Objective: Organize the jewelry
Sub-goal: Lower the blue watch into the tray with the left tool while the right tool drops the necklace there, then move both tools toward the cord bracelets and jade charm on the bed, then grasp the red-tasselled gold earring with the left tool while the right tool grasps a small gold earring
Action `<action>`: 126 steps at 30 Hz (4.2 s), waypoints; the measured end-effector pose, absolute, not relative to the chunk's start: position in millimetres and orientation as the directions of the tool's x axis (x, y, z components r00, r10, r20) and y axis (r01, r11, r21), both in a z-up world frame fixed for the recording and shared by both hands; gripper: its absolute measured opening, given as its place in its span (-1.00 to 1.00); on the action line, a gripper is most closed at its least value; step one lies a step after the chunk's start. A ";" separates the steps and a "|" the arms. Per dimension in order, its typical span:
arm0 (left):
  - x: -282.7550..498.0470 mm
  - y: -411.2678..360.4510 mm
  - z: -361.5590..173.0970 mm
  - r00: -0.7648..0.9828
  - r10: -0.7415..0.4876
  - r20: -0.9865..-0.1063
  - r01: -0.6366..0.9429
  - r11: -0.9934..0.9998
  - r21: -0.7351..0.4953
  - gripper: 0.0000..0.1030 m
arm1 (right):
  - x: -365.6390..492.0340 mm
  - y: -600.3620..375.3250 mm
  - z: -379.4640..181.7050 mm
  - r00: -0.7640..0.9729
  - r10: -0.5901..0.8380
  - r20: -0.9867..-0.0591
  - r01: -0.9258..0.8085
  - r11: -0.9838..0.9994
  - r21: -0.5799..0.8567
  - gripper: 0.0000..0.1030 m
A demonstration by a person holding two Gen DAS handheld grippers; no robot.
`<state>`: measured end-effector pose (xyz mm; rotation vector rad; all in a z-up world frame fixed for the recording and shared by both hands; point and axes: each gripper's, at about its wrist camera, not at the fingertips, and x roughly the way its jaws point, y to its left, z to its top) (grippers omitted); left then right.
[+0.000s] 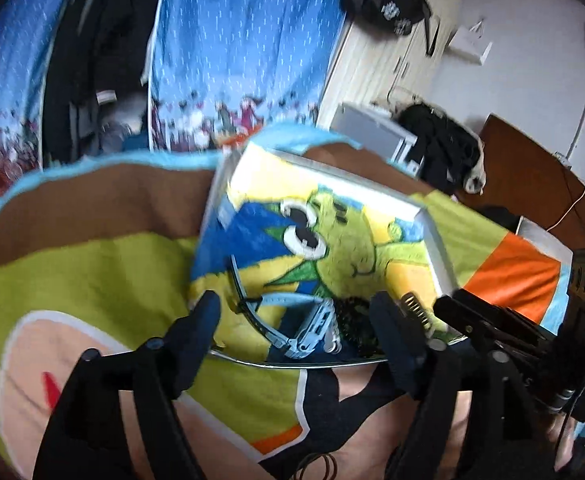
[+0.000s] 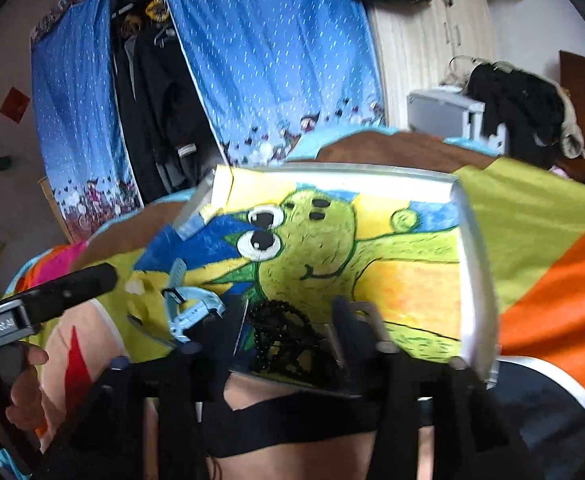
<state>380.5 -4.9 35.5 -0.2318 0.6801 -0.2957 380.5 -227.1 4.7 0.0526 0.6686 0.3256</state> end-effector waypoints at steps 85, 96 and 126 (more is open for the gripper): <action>266.0 -28.3 -121.2 0.445 -0.451 -0.774 0.292 0.890 -0.351 -0.53 | 225.7 -223.1 -146.2 0.453 0.308 -0.836 -0.242 0.946 0.218 -0.42; 254.5 -20.7 -114.2 0.471 -0.450 -0.759 0.276 0.892 -0.357 -0.97 | 222.6 -237.2 -147.1 0.475 0.347 -0.809 -0.218 0.937 0.274 -0.87; 118.6 3.3 -45.6 0.557 -0.411 -0.722 0.179 0.908 -0.379 -0.98 | 141.1 -239.8 -73.6 0.559 0.451 -0.696 -0.315 0.892 0.325 -0.87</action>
